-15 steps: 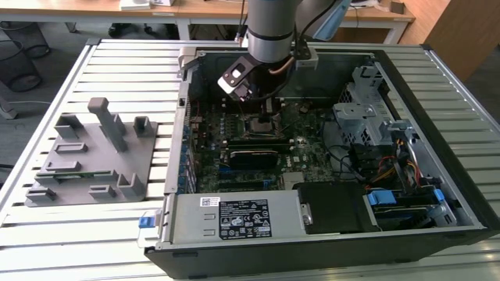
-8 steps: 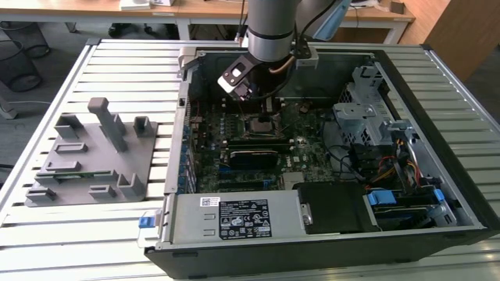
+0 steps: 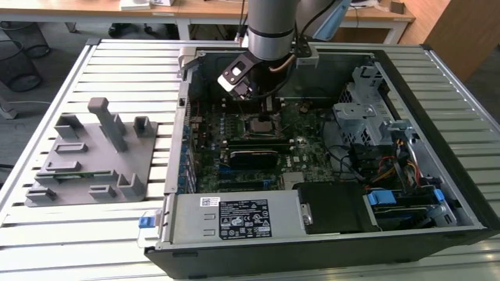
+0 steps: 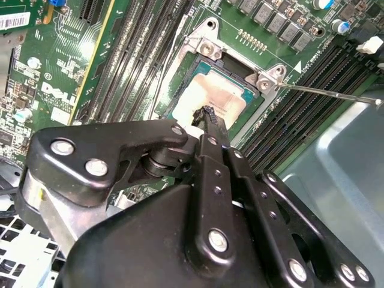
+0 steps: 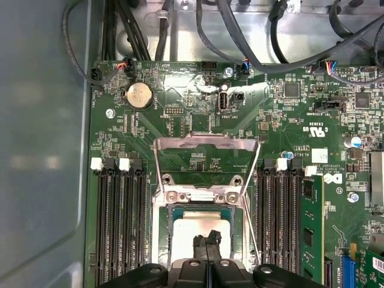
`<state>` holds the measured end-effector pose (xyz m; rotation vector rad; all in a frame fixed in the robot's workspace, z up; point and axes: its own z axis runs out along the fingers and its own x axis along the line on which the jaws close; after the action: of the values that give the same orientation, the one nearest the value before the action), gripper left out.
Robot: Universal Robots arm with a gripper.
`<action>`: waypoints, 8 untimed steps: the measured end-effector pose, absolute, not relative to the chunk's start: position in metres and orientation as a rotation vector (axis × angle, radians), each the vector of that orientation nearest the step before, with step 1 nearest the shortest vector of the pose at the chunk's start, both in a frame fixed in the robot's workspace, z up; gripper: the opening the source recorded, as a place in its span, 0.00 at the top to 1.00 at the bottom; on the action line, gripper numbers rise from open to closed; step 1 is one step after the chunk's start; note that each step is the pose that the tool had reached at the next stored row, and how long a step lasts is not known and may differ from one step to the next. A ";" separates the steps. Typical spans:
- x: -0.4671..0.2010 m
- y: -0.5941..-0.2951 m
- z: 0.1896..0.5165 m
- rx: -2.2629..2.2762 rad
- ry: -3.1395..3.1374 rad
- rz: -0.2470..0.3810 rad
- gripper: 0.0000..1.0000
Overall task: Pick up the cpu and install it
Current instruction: 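Close the cpu cover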
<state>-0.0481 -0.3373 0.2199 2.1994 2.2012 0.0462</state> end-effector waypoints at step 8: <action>-0.048 -0.337 0.224 2.200 2.201 0.045 0.89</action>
<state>-0.0484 -0.3373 0.2239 2.1998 2.2014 0.0446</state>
